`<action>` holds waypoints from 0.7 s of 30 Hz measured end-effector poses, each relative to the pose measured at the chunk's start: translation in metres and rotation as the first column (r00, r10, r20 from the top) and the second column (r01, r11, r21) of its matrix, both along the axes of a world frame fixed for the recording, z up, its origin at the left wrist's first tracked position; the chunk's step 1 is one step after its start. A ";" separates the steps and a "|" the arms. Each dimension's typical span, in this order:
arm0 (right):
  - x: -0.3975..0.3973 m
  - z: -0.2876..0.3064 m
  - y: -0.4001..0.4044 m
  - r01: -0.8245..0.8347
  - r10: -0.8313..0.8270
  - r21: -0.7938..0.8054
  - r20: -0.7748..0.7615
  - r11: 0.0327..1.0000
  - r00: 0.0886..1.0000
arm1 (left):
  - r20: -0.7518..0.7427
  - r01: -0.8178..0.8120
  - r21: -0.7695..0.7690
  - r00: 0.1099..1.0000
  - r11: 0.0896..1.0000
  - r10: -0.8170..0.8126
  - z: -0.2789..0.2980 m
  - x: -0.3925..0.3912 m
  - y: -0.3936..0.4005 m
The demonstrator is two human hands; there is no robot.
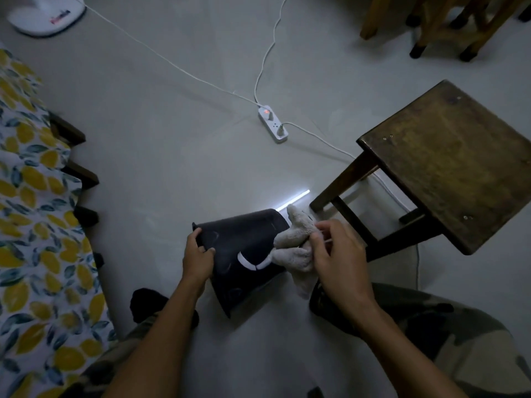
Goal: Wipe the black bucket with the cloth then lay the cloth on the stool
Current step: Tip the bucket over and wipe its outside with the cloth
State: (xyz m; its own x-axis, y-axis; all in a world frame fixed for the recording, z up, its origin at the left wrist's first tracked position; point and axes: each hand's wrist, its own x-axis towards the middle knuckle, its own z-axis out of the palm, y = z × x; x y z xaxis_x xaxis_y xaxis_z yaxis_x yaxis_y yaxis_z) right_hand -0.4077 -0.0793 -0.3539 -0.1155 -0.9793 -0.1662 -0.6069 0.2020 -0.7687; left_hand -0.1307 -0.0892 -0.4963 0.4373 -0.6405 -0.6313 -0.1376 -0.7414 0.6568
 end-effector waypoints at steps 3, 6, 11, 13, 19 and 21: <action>0.004 -0.011 0.003 -0.015 0.017 0.047 -0.026 0.999 1.000 | 0.088 0.046 -0.009 0.995 0.999 -0.045 -0.009 0.002 -0.006; 0.013 -0.021 0.007 -0.022 0.024 0.083 -0.029 0.996 0.999 | 0.116 0.168 0.019 0.979 0.986 -0.169 -0.016 0.009 -0.011; 0.041 -0.038 0.008 -0.055 0.056 0.079 -0.017 0.995 0.998 | 0.281 0.491 0.194 0.802 0.850 -0.527 -0.019 0.023 -0.010; 0.056 -0.047 0.008 -0.094 0.094 0.044 0.003 0.995 0.996 | 0.398 0.634 0.368 0.554 0.680 -0.731 -0.019 0.027 -0.009; 0.104 -0.102 0.010 -0.346 0.346 0.012 0.007 0.938 0.938 | 0.409 0.700 0.540 0.266 0.466 -0.873 -0.033 0.032 -0.013; 0.117 -0.134 0.012 -0.543 0.544 0.040 -0.093 0.839 0.834 | 0.407 0.711 0.540 0.247 0.450 -0.879 -0.035 0.035 -0.016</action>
